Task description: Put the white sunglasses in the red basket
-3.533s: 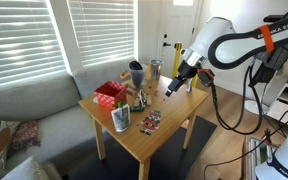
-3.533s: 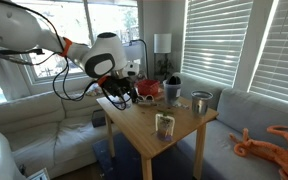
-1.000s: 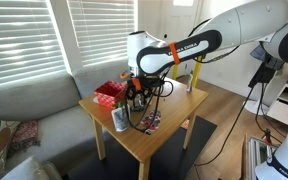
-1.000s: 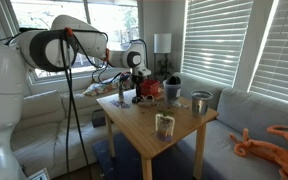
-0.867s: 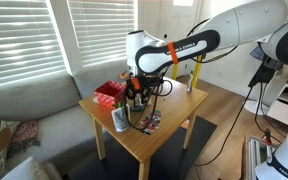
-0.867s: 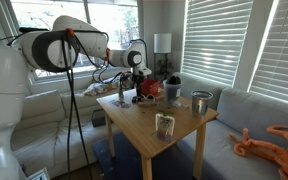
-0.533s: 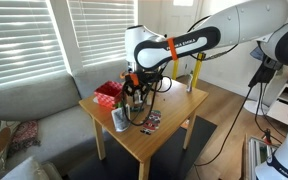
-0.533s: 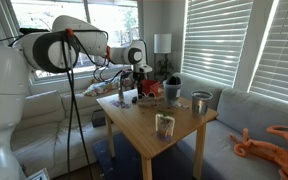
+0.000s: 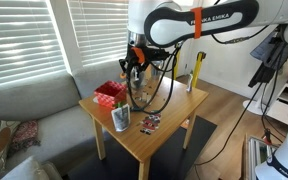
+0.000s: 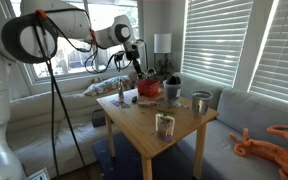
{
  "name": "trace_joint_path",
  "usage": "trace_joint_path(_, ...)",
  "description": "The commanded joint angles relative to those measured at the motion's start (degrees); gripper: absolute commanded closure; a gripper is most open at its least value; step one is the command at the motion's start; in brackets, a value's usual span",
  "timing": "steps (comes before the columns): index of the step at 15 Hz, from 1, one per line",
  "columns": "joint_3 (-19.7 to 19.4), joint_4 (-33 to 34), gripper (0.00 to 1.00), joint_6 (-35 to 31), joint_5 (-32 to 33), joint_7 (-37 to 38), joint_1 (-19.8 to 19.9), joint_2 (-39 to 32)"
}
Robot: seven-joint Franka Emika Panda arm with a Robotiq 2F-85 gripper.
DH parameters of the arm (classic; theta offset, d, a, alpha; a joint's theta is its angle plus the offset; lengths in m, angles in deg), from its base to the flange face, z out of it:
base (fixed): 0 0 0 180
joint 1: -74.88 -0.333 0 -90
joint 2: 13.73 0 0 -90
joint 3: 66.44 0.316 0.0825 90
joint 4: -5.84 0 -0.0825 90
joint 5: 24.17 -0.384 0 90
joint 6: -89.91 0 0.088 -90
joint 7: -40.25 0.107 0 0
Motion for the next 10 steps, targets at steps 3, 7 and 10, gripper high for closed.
trace_joint_path(3, 0.1, 0.24, 0.59, 0.44, 0.02, 0.02, 0.38, -0.53)
trace_joint_path(7, -1.22, 7.08, 0.84, 0.81, 6.21, 4.54, -1.64, -6.9)
trace_joint_path(10, -1.85, 15.45, 0.84, 2.35, 11.61, 4.76, -3.97, -12.7)
